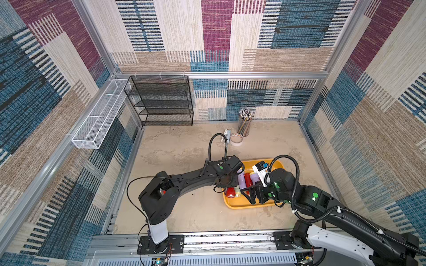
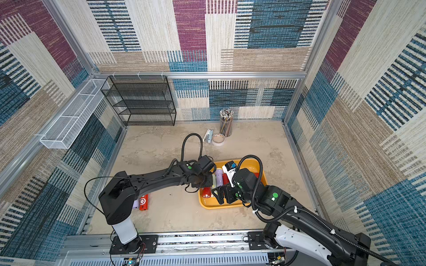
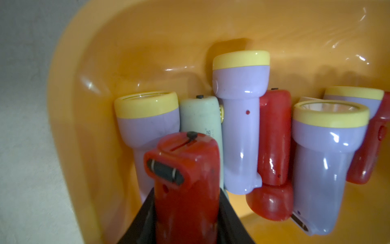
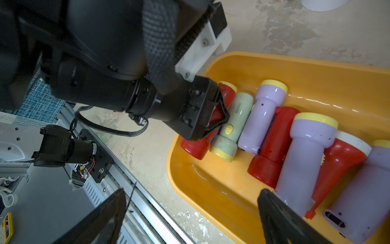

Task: Put the flashlights into the storage boxes
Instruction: Place the flashlight at the storage box.

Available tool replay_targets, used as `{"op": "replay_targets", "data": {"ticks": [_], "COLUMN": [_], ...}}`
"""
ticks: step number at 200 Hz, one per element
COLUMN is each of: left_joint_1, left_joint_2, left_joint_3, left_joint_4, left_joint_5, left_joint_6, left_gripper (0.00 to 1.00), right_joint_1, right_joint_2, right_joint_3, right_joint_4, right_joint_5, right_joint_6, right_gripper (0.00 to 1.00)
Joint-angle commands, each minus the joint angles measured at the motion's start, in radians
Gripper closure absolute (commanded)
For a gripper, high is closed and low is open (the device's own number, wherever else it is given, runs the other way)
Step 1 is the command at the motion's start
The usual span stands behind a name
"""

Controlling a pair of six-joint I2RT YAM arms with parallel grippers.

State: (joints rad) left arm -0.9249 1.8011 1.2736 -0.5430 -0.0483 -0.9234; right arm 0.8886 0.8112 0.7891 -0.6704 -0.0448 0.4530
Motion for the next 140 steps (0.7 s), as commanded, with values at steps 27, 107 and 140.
{"op": "replay_targets", "data": {"ticks": [27, 107, 140], "left_joint_1": [-0.001, -0.023, -0.028], "left_joint_2": [-0.004, -0.103, -0.193], "left_joint_3": [0.007, 0.025, -0.002], "left_joint_4": [0.014, -0.027, -0.110], "left_joint_5": [-0.029, -0.030, -0.118], "left_joint_6": [-0.013, 0.022, 0.049], "left_gripper": [0.49, 0.44, 0.41], "right_joint_1": [0.001, 0.001, 0.001], "right_joint_2": [-0.001, 0.010, 0.010], "right_joint_3": [-0.001, 0.001, 0.004], "right_joint_4": [0.008, 0.008, 0.003], "right_joint_5": [0.000, 0.009, 0.028], "right_joint_6": [0.007, 0.007, 0.016], "right_gripper": [0.00, 0.00, 0.00]}}
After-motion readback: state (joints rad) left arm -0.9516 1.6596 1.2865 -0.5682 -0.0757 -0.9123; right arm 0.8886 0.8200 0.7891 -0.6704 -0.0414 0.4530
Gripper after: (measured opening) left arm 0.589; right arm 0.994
